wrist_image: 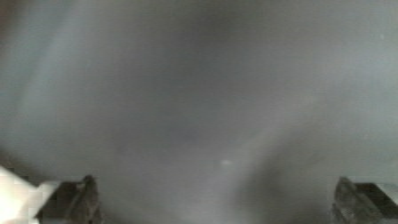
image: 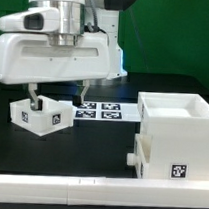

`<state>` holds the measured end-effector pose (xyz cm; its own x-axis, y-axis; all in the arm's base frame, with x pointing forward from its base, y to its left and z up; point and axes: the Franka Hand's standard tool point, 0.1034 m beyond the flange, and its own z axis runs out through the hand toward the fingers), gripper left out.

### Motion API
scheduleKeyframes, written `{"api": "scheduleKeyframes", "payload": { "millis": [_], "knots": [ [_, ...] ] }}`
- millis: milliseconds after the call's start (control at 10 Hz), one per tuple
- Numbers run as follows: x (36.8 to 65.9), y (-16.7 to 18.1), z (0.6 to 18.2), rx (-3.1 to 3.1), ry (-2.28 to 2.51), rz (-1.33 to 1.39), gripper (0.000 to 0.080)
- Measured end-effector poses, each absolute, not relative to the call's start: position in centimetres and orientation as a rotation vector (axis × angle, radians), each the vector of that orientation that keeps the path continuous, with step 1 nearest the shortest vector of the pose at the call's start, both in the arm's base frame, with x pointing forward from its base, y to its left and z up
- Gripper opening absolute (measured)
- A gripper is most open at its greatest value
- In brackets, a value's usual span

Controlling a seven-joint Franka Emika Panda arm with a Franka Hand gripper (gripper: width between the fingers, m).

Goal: Assemble drawer

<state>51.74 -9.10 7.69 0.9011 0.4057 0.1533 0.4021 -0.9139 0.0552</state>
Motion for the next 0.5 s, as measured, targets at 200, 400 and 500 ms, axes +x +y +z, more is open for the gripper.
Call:
{"api": "scheduleKeyframes", "payload": {
  "millis": [200,400,500],
  "knots": [
    [51.6,-7.57,7.45,3.149,0.148,0.249,0.0649],
    [51.58,-7.83,7.41,3.173,-0.017,0.258,0.0649],
    [51.6,-7.62,7.4,3.181,-0.109,0.258,0.0649]
  ]
}}
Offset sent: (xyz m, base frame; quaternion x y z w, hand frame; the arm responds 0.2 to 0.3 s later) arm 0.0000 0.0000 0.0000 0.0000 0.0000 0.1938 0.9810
